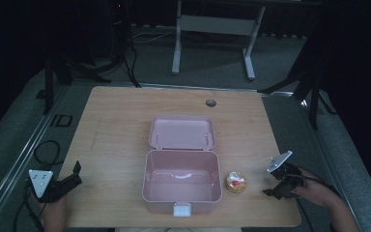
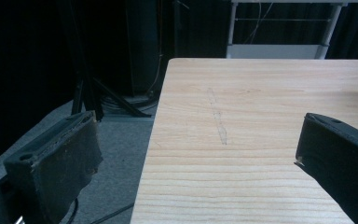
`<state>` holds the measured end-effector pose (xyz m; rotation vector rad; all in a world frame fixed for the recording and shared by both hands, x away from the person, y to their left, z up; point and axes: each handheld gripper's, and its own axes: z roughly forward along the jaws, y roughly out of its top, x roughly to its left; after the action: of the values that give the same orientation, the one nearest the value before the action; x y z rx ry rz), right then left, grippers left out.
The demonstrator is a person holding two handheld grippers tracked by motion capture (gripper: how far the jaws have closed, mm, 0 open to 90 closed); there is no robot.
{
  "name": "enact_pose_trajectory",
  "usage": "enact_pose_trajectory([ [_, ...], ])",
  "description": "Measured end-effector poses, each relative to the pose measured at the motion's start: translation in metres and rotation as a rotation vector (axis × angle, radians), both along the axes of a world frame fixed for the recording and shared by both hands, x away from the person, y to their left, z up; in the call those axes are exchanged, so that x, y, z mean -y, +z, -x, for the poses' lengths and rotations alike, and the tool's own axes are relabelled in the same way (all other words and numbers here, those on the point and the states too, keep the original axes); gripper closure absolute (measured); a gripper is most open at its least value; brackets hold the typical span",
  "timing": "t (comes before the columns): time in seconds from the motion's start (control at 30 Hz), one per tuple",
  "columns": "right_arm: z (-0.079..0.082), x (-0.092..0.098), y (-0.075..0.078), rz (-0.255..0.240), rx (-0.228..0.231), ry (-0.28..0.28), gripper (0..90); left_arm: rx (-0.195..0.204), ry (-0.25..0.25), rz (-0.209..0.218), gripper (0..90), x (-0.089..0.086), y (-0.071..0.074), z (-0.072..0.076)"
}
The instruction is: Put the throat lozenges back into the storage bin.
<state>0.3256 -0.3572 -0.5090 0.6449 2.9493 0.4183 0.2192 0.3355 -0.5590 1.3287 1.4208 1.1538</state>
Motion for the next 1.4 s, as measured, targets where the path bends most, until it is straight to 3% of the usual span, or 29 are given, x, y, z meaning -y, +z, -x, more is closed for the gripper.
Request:
enact_pose_trajectory([
  [0.03,0.000,0.000,0.000,0.000,0.000,0.000,14.5,0.000,0.000,0.000,0.3,0.000,0.000,0.000],
  [0.1,-0.002,-0.005,0.007,0.080,-0.036,0.029,16.7,0.001,-0.001,0.002,0.3,0.000,0.000,0.000],
  [0.2,-0.003,-0.009,0.011,0.156,-0.080,0.049,16.8,0.002,-0.002,0.001,0.3,0.000,0.000,0.000],
  [0.23,-0.003,-0.009,0.011,0.156,-0.080,0.049,16.8,0.002,-0.002,0.001,0.3,0.000,0.000,0.000],
  [0.33,-0.003,-0.015,0.012,0.245,-0.153,0.070,16.8,0.003,-0.003,0.003,0.3,0.000,0.000,0.000],
  [0.47,0.000,-0.020,0.011,0.325,-0.171,0.118,16.7,0.004,-0.004,0.002,0.3,0.000,0.000,0.000],
  [0.5,0.001,-0.024,0.011,0.357,-0.196,0.137,13.5,0.004,-0.005,0.003,0.3,0.000,0.000,0.000],
  [0.63,-0.001,-0.029,0.010,0.378,-0.192,0.126,14.7,0.004,-0.006,0.004,0.3,-0.001,0.000,0.001],
  [0.9,-0.003,-0.041,0.008,0.413,-0.198,0.170,15.6,0.004,-0.006,0.003,0.3,-0.001,0.000,0.001],
  [1.4,-0.019,-0.083,0.012,0.403,-0.158,0.259,15.1,0.004,-0.008,0.006,0.3,-0.002,0.001,0.001],
])
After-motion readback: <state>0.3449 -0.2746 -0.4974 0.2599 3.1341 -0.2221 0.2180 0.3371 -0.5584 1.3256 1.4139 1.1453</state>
